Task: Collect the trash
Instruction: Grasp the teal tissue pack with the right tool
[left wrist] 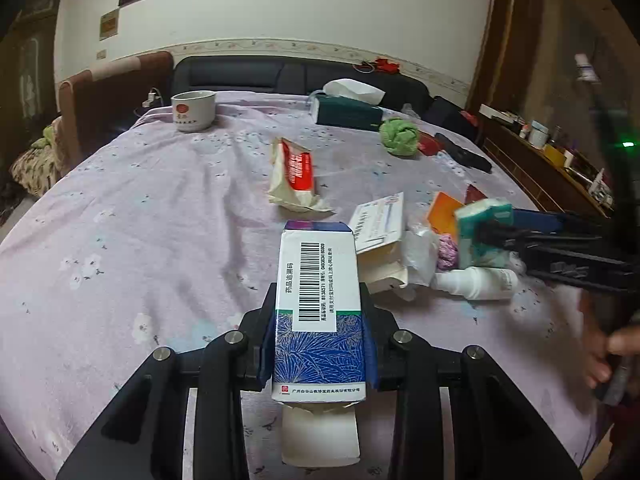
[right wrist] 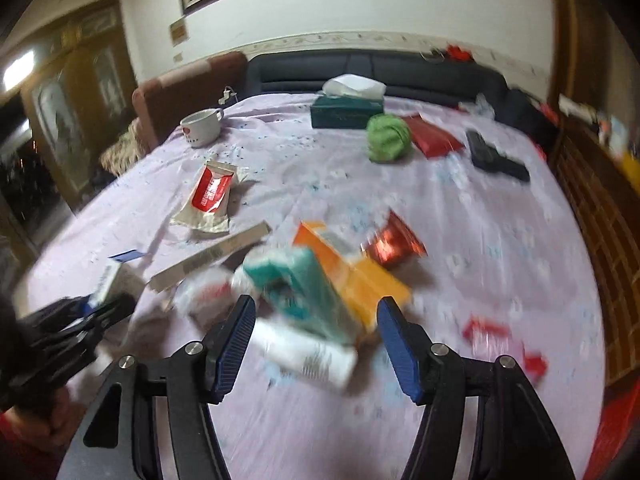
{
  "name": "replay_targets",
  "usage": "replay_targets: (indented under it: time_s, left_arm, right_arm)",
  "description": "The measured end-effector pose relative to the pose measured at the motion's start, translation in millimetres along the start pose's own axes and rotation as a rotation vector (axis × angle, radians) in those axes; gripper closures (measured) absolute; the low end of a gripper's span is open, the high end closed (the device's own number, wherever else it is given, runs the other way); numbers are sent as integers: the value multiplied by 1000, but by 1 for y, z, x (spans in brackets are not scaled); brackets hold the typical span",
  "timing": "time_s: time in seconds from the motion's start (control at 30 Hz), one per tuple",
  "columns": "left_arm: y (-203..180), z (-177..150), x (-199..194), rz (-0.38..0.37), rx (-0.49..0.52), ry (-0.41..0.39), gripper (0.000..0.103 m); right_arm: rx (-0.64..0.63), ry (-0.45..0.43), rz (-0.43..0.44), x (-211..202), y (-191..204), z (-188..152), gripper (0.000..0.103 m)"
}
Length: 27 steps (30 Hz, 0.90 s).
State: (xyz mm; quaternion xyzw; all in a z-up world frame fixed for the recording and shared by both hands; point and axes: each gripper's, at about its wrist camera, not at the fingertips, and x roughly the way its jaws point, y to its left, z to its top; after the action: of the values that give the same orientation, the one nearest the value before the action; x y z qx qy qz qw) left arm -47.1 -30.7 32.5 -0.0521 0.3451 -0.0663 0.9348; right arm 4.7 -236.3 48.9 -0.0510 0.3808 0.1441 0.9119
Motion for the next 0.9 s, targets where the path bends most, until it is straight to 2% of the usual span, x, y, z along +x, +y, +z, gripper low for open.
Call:
replay_targets:
  time_s: [0.07, 0.1, 0.13, 0.17, 0.2, 0.37, 0.47, 0.53, 0.7, 0.9]
  left_arm:
    - [3, 0, -1, -11, -13, -2, 70]
    - [4, -1, -1, -16, -19, -4, 70]
    - [5, -1, -2, -22, -23, -7, 70]
    - [5, -1, -3, -26, -24, -13, 70]
    - [5, -2, -5, -28, -23, -19, 70]
    - [-4, -5, -9, -31, -2, -37, 70]
    - [-13, -10, -13, -51, 1, -37, 70]
    - [-23, -15, -15, -53, 25, -39, 70]
    - [-41, -20, -17, -23, 87, -67, 70]
    - [-53, -24, -19, 27, 155, -100, 70]
  right_arm:
    - [-51, 21, -47, 16, 8, 3, 33]
    - [-58, 33, -41, 21, 8, 3, 36]
    - [-57, 45, -36, 25, 9, 2, 56]
    - [-49, 56, -50, 26, 8, -1, 86]
    - [-37, 53, -75, 23, 7, -3, 90]
    - [114, -71, -25, -19, 0, -19, 91]
    - [153, -167, -37, -46, 6, -33, 91]
    - [182, -196, -10, -58, 12, -45, 91]
    - [247, -206, 51, -60, 17, -74, 91]
    - [295, -182, 68, -47, 10, -87, 91]
